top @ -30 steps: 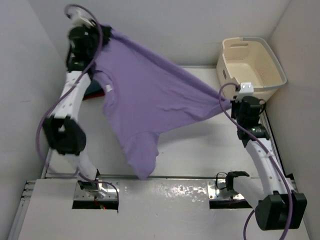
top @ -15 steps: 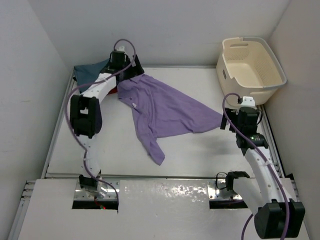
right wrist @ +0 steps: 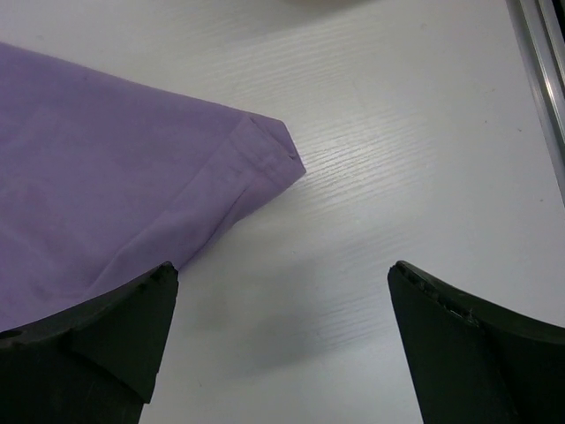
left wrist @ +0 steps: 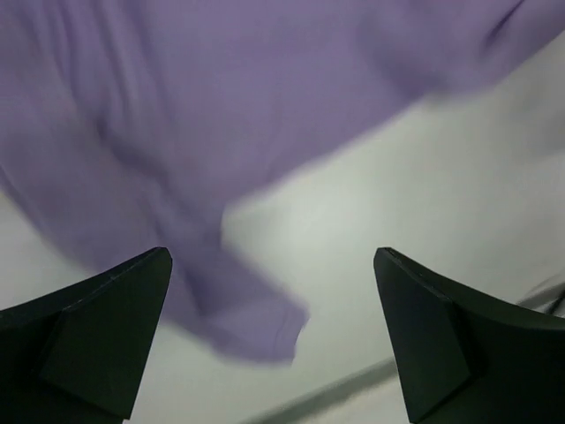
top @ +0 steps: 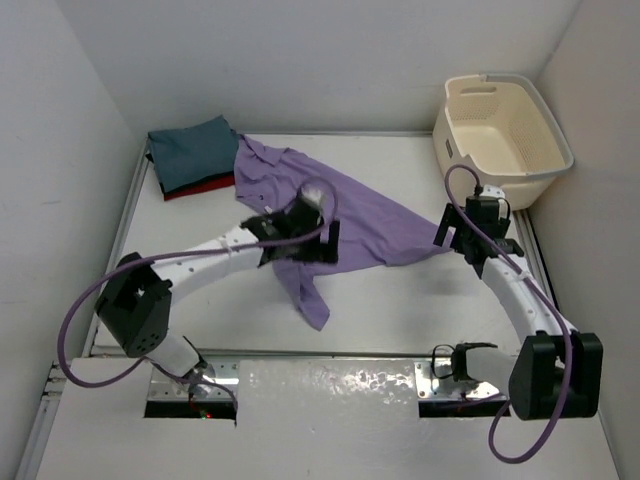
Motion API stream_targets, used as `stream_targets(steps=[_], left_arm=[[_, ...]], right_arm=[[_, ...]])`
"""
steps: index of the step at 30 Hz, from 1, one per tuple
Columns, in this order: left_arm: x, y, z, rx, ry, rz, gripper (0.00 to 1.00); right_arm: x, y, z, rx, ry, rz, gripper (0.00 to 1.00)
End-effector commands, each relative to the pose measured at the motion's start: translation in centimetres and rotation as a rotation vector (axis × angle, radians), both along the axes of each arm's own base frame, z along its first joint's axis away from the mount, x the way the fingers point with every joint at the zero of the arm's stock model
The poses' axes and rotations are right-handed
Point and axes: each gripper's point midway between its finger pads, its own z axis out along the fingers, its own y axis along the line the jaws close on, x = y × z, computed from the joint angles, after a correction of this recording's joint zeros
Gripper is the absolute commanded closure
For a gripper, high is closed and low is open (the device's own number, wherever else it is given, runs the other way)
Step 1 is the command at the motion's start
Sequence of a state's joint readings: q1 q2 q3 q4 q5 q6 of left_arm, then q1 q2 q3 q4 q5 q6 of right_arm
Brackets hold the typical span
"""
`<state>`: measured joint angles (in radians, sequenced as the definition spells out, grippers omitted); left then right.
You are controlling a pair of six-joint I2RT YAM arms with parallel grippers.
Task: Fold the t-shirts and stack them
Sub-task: Flatten out the tshirt
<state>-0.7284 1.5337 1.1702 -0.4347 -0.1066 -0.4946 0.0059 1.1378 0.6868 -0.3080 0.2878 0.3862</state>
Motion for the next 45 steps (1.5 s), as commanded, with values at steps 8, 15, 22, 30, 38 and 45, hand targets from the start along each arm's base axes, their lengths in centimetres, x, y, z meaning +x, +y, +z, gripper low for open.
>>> stream_targets(steps=[8,15,22,30,38,45], left_arm=[[-16.9,0.8,-10.8,-0.012,0.486,0.025,0.08],[-15.9,-1.4,-10.8,-0.063,0.449,-0.011,0.17],[-16.1,-1.4,-13.2,0.004,0.510,0.016,0.35],[-16.2,-0.6,-14.6,0.130,0.529,0.060,1.00],[-14.6,1.8,-11.1,0.112,0.385,0.171,1.00],[-14.4,2.4,-8.7,0.056,0.326,0.170,1.00]], right_arm=[[2.8,-2.2,1.1,-0.028,-0.060,-0.120,0.01],[2.9,-2.0,0.5,-0.017,-0.067,-0.120,0.01],[3.0,-2.1,-0.2,-0.018,-0.085,-0.118,0.01],[3.9,-1.4,-2.1,0.001,-0.088,-0.077,0.01],[5.6,-1.2,-5.2,0.035,-0.024,-0.101,0.14],[5.4,-2.2,-7.0,0.011,0.001,-0.172,0.28]])
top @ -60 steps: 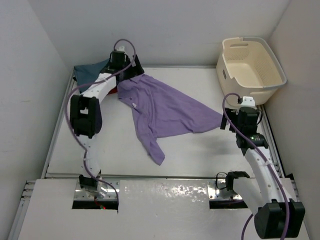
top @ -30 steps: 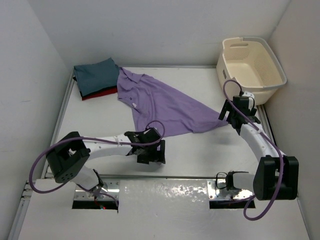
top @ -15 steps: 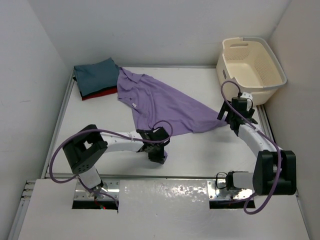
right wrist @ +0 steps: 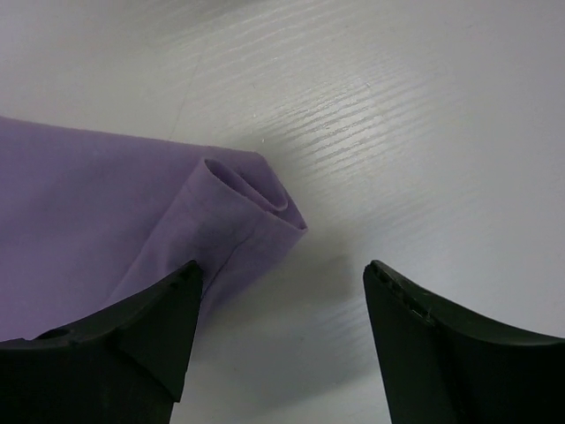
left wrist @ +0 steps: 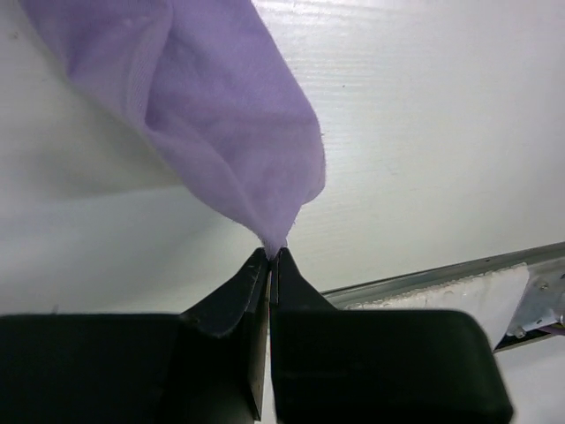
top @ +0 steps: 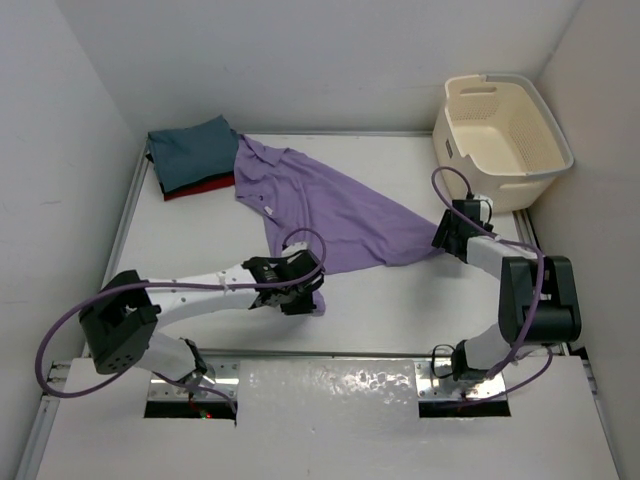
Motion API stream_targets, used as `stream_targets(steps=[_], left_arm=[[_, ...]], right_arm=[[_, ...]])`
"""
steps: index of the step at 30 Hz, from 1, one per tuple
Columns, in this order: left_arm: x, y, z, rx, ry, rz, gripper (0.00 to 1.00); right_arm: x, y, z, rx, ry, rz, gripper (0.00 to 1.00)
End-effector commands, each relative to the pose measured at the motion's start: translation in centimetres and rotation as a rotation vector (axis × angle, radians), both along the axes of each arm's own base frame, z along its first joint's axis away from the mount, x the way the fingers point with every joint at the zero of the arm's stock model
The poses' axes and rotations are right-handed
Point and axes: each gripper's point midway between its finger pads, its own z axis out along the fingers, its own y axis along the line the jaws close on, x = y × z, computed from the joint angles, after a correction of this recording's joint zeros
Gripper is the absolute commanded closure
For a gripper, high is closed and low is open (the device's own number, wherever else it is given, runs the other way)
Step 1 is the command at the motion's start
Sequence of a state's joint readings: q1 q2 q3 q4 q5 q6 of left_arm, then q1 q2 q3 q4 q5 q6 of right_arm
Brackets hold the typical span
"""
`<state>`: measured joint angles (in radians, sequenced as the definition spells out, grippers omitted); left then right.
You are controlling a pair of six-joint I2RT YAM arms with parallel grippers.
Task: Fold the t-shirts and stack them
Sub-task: Flatten out the tshirt
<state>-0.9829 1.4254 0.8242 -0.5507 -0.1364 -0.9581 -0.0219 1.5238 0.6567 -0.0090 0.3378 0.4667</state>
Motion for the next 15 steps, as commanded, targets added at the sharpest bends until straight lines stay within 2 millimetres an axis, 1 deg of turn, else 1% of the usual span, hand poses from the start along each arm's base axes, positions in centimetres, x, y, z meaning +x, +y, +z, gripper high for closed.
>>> stream_targets(steps=[1,3,5,7,10,13,15], left_arm=[[0.3,0.4,1.1,-0.009,-0.047,0.020,1.00],[0.3,0.5,1.0,-0.007,-0.046,0.020,1.00],[0.2,0.5,1.0,-0.009,-0.042,0.018,1.00],[0.1,0.6,1.0,-0.013,-0.042,0.019,1.00],[0.1,0.3,1.0,-0.023,-0.044,0.011,1.00],[0.0,0.1,0.9,-0.035,-0.039,0.001,1.00],[-0.1,0.2,0.8,-0.033,-0.037,0.000,1.00]], right_arm=[[2.7,-0.5,1.3,0.003,-0.093,-0.050,0.28],[3.1,0.0,1.4,0.029,-0.114,-0.043,0.29],[3.7,0.5,2.1,0.055,-0.145,-0.028,0.29],[4.0,0.6,2.6,0.061,-0.163,-0.027,0.29],[4.4,0.6,2.7,0.068,-0.171,-0.029,0.29],[4.6,1.0,1.9,0.090,-0.148,-0.025,0.29],[4.8,1.4,1.6,0.111,-0.139,-0.021,0.31]])
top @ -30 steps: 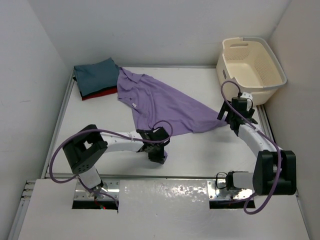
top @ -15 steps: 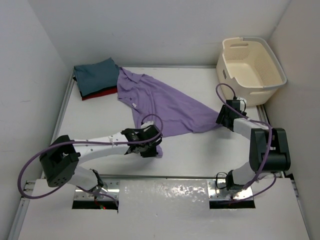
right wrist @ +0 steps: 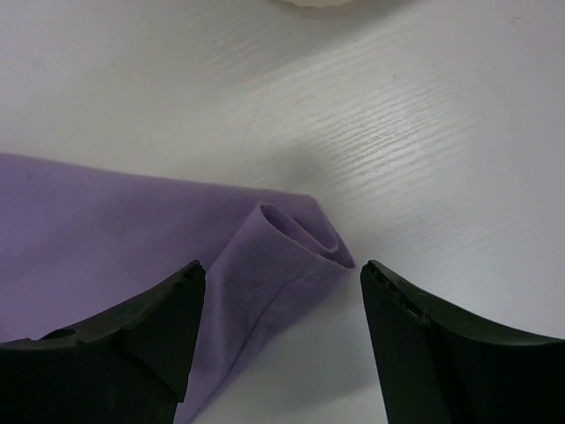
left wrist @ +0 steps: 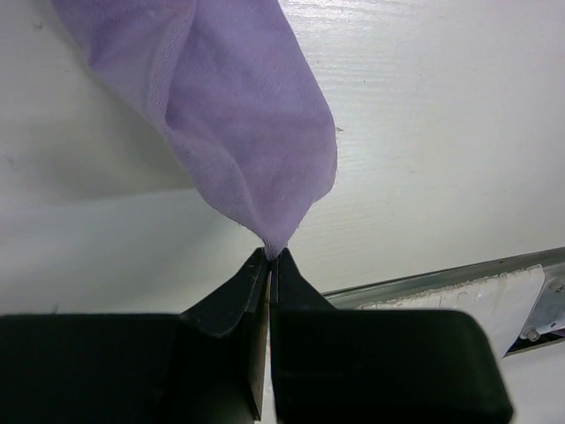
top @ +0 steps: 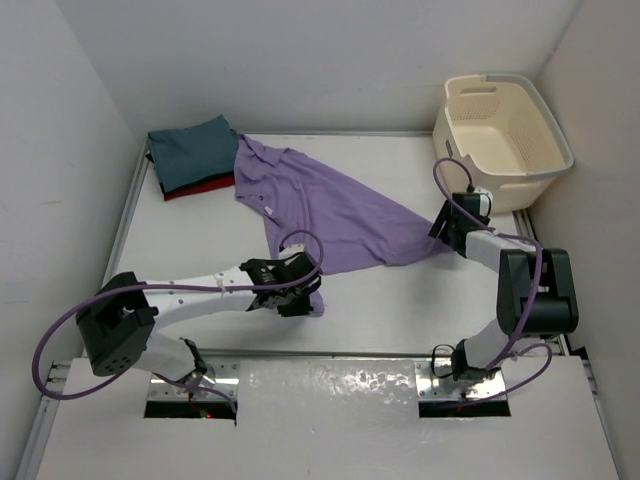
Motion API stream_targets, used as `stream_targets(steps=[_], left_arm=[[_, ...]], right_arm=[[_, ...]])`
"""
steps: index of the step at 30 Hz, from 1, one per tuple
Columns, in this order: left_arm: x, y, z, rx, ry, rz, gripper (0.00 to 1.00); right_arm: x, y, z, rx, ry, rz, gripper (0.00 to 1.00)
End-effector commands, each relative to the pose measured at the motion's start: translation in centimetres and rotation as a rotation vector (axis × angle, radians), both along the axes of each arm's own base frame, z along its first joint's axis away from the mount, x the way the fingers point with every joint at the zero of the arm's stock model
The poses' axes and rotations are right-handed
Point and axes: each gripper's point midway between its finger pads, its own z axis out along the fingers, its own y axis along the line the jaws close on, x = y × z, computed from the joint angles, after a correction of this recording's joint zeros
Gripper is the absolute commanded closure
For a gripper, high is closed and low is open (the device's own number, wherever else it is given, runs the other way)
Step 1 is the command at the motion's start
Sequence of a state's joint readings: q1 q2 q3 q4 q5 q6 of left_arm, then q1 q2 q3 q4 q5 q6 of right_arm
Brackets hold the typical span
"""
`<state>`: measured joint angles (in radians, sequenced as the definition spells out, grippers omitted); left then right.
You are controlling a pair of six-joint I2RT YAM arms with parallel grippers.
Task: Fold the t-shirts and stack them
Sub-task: Flatten out the tshirt
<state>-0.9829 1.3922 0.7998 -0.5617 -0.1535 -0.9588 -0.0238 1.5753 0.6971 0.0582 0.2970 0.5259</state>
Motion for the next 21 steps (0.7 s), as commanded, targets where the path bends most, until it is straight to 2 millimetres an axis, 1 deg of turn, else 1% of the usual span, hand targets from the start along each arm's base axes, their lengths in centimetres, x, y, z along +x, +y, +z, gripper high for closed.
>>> stream_targets(steps=[1,2,3,6,8,9,11,12,13,15,17,18,21], left_arm=[[0.1,-0.6,0.8,-0.042,-0.025,-0.008,1.00],[0.1,-0.6,0.7,-0.037,-0.026,-0.006,1.00],[0.1,-0.6,0.8,-0.035,-0.026,-0.006,1.00],[0.3,-0.3,0.9,-0.022,-0.032,-0.001,1.00],[0.3,-0.2,0.9,-0.017,-0.035,-0.001,1.00],[0.3,-0.1,0.9,-0.011,-0.034,-0.001,1.00],[0.4,0.0,0.9,-0.002,-0.039,0.003,1.00],[0.4,0.1,1.0,0.003,-0.040,0.003,1.00],[0.4,0.1,1.0,0.003,-0.040,0.003,1.00],[0.5,0.0,1.2,0.002,-0.045,-0.001,1.00],[0.6,0.0,1.2,0.005,-0.046,-0.001,1.00],[0.6,0.0,1.1,0.007,-0.045,-0.006,1.00],[0.7,-0.1,1.1,0.014,-0.044,-0.016,1.00]], right_arm=[[2.3,0.6,1.1,0.047,-0.063,-0.003,0.31],[2.4,0.6,1.0,0.046,-0.060,-0.005,0.31],[1.9,0.1,0.4,0.027,-0.031,-0.024,0.31],[1.5,-0.6,-0.2,0.003,-0.005,-0.047,0.36],[1.2,-0.9,-0.4,0.004,0.001,-0.056,0.42],[1.1,-1.1,-0.6,0.003,0.010,-0.060,0.43],[0.5,-1.3,-0.9,0.005,0.025,-0.071,0.51],[0.4,-1.3,-0.5,0.004,0.010,-0.077,0.56],[-0.2,-1.5,-0.6,-0.006,0.013,-0.084,0.58],[-0.9,-1.9,-0.5,-0.027,0.030,-0.086,0.58],[-1.5,-2.3,0.1,-0.051,0.027,-0.102,0.54],[-1.9,-2.4,0.1,-0.059,0.033,-0.104,0.49],[-3.1,-2.5,-0.4,-0.058,0.045,-0.120,0.49]])
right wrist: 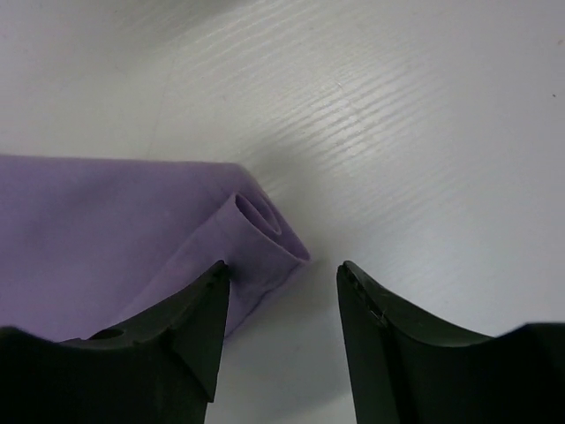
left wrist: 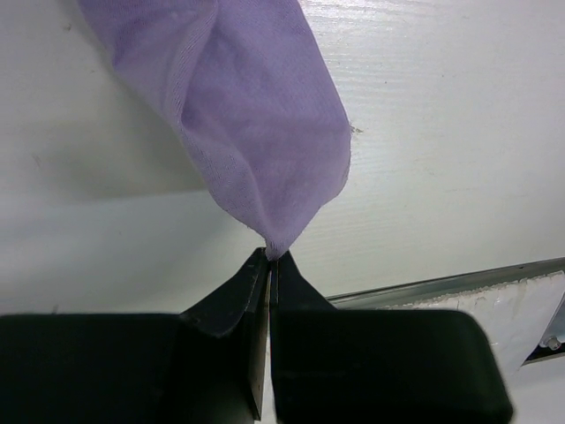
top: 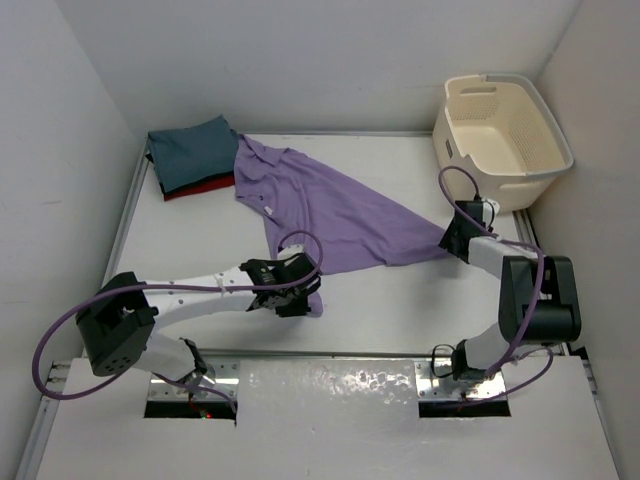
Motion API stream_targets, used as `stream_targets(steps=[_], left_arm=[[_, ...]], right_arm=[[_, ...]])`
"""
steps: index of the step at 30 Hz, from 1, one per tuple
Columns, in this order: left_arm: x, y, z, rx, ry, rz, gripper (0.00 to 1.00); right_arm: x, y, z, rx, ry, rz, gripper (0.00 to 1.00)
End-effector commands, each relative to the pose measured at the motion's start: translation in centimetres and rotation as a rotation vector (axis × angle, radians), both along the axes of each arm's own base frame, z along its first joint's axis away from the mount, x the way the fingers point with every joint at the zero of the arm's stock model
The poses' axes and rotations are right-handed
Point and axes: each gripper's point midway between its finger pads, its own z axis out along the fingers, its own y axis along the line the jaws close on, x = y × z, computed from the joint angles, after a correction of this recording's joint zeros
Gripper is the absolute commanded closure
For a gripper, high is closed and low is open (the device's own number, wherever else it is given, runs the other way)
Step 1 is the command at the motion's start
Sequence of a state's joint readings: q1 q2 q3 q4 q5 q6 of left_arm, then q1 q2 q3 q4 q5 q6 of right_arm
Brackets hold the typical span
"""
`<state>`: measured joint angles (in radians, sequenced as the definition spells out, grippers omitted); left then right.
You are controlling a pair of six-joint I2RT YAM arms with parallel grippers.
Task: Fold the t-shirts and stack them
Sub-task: Flatten out the tshirt
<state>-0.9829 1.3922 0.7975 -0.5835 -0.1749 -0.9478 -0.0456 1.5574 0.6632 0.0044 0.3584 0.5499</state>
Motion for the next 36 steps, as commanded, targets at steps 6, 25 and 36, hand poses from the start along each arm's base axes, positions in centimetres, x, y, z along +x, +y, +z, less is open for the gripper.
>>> stream_targets(steps=[6,25,36], left_arm=[[0.9,-1.1,1.7,-0.013,-0.043,-0.035,1.00],[4.7,-0.8,7.0,0.024,-0.241,-0.008,1.00],[11.6,5.9,30.1,-0.068,-0.915,0.364,1.00]], right_arm=[[-1.0,-0.4,-0.2,-0.010,-0.018,-0.030,0.51],[2.0,2.7,0.8,0.131,-0.203,0.146,1.00],[5.7,1.8,23.4,-0.086,-0.761,0.254,1.00]])
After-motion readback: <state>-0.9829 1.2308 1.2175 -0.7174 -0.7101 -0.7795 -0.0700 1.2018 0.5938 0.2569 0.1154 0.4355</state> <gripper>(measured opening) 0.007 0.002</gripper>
